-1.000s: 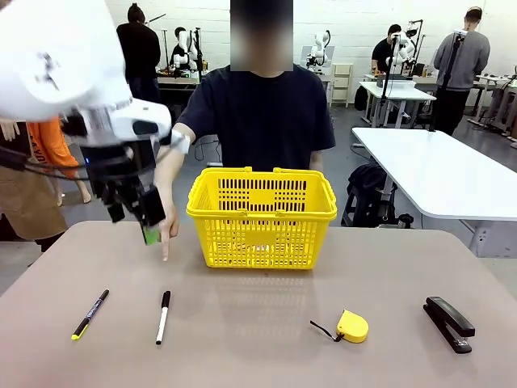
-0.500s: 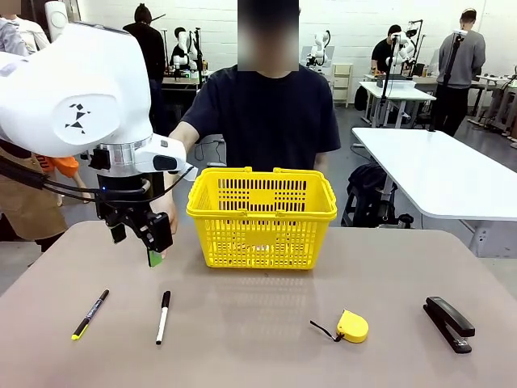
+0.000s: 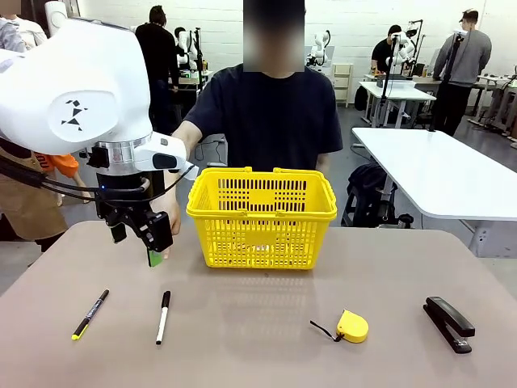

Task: Place the items the person wants into the basket.
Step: Pick up the item the person points to and place it in the Market Basket.

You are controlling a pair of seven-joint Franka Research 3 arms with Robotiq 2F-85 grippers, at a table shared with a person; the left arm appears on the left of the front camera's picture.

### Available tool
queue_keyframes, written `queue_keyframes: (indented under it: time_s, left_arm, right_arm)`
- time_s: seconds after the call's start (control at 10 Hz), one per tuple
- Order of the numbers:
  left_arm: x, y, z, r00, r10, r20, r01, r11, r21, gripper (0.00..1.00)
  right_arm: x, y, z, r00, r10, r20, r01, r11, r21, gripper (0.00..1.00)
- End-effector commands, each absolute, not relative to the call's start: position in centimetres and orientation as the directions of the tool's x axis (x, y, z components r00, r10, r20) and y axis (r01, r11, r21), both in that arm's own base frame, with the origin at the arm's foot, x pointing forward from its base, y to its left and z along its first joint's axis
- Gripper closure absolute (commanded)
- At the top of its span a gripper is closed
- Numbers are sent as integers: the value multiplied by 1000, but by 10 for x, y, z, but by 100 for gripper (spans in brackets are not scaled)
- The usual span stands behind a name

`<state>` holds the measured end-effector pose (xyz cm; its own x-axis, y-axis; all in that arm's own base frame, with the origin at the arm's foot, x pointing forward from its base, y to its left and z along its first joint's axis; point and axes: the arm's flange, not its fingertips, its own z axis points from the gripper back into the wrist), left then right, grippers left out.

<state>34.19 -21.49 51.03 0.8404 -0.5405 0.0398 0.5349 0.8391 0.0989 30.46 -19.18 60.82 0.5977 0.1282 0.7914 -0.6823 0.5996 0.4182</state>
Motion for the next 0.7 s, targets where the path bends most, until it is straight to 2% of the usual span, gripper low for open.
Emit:
queue_keyframes:
  time_s: [0.0,0.2,0.6]
  left_arm:
    - [337,-222,493,854,-518,48,507,850,143,0]
    - [321,-235,463,946,-313,83,294,937,187,0]
    - [306,-226,414,991,-39,125,27,995,94,0]
  right_arm:
    - [307,-191,609,577,114,808,-697,584,416,0]
    - [307,-191,609,577,114,808,-697,584,416,0]
    - [307,-191,609,577,114,808,-697,584,416,0]
